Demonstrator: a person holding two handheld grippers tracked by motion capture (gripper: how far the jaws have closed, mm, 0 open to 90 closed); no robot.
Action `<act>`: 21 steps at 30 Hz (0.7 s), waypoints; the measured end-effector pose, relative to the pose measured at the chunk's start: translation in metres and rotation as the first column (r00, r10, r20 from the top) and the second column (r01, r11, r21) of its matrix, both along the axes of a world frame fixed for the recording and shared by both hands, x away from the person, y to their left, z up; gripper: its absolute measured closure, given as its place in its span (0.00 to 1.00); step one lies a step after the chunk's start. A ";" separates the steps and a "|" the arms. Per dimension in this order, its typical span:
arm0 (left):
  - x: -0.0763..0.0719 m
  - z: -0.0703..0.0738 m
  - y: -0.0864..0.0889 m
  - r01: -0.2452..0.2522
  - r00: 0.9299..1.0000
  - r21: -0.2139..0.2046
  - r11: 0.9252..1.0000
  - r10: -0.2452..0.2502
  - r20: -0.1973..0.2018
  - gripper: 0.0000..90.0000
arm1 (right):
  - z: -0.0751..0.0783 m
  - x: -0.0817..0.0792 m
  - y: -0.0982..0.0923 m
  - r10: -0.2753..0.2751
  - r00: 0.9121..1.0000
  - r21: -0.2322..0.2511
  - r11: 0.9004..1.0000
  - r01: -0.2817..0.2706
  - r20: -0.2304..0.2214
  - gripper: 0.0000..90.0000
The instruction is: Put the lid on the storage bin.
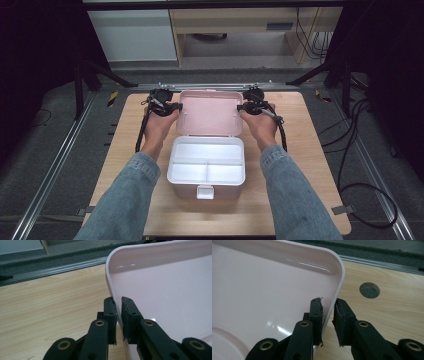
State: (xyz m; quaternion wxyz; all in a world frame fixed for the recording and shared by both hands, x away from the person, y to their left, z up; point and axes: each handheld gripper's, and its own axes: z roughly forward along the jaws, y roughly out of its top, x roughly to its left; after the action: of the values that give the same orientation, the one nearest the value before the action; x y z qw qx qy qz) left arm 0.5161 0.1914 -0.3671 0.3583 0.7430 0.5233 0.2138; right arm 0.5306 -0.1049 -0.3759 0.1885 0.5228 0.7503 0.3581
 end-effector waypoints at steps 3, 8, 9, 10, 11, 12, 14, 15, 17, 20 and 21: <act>-0.001 0.004 0.002 -0.004 1.000 -0.007 1.000 0.004 0.006 0.91 | 0.006 0.000 0.004 -0.009 1.000 -0.013 1.000 0.010 0.027 0.89; -0.002 0.016 0.005 -0.007 1.000 -0.019 1.000 0.007 0.019 0.92 | 0.016 0.000 0.008 -0.030 0.998 -0.016 0.999 0.031 0.059 0.91; -0.002 0.019 0.006 -0.008 1.000 -0.032 0.999 0.009 0.021 0.92 | 0.019 0.000 0.008 -0.033 0.997 -0.016 0.999 0.034 0.066 0.91; -0.003 0.023 0.007 -0.010 1.000 -0.042 0.999 0.011 0.025 0.92 | 0.022 0.000 0.009 -0.035 0.997 -0.015 0.999 0.036 0.075 0.92; -0.003 0.026 0.008 -0.009 0.999 -0.054 0.999 0.011 0.031 0.93 | 0.025 0.000 0.009 -0.036 0.996 -0.016 0.999 0.038 0.085 0.92; -0.004 0.030 0.008 -0.008 0.999 -0.051 0.999 0.009 0.035 0.93 | 0.029 -0.001 0.009 -0.039 0.995 -0.014 0.999 0.041 0.093 0.93; -0.004 0.035 0.008 -0.005 0.999 -0.046 0.999 0.007 0.041 0.94 | 0.035 -0.002 0.010 -0.037 0.994 -0.022 0.999 0.040 0.104 0.93; -0.005 0.038 0.008 -0.003 0.999 -0.043 0.999 0.005 0.046 0.94 | 0.037 -0.002 0.010 -0.037 0.993 -0.022 0.999 0.040 0.109 0.94; -0.006 0.040 0.008 0.001 0.999 -0.038 0.999 0.001 0.049 0.94 | 0.041 -0.003 0.010 -0.037 0.993 -0.024 0.999 0.040 0.116 0.94; -0.010 0.044 0.006 0.010 0.998 -0.022 1.000 -0.009 0.055 0.93 | 0.046 -0.008 0.009 -0.031 0.991 -0.033 0.999 0.036 0.133 0.95; -0.012 0.045 0.006 0.013 0.998 -0.020 1.000 -0.012 0.056 0.93 | 0.046 -0.009 0.009 -0.030 0.990 -0.036 0.999 0.035 0.138 0.95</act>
State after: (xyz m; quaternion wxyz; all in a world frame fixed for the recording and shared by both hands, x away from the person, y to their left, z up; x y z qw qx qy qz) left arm 0.5044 0.1977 -0.3221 0.3816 0.7362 0.5107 0.2272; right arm 0.5212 -0.0956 -0.3296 0.2557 0.5053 0.7335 0.3758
